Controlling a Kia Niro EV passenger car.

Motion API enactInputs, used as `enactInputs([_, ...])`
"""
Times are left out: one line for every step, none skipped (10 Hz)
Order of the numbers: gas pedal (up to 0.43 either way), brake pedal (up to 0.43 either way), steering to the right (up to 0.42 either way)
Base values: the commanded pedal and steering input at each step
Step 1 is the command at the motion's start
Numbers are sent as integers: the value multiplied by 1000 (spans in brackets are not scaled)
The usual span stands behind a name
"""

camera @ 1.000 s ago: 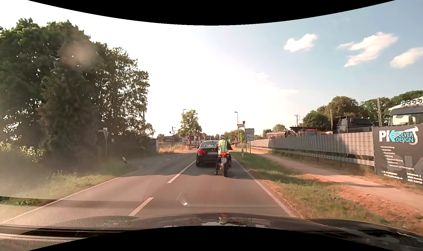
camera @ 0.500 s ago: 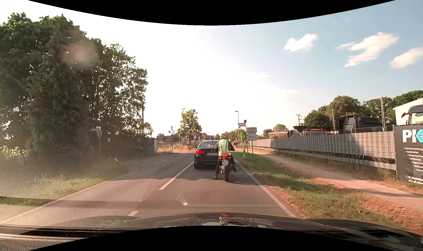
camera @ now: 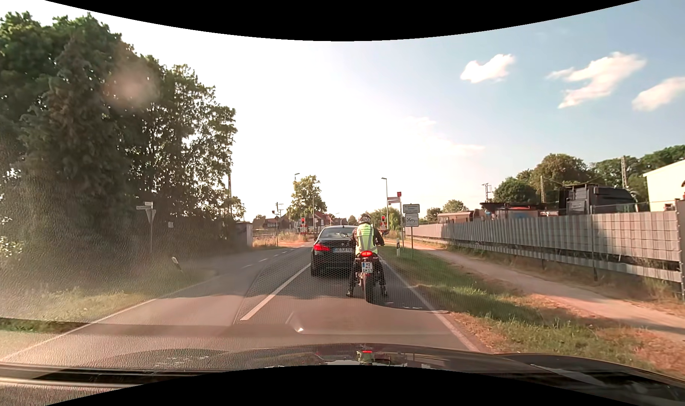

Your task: Follow the waypoints while adhering to traffic rules and regulations

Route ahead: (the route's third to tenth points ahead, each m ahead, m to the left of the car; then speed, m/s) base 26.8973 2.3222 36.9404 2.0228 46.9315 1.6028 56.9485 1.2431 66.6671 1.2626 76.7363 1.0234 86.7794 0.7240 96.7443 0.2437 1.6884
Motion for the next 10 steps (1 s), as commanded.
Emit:
enactInputs([0,159,-3])
enactInputs([0,159,-3])
enactInputs([0,159,-3])
enactInputs([0,159,-3])
enactInputs([0,165,-3])
enactInputs([0,165,-3])
enactInputs([0,171,-3])
enactInputs([0,177,-3])
enactInputs([0,177,-3])
enactInputs([0,177,-3])
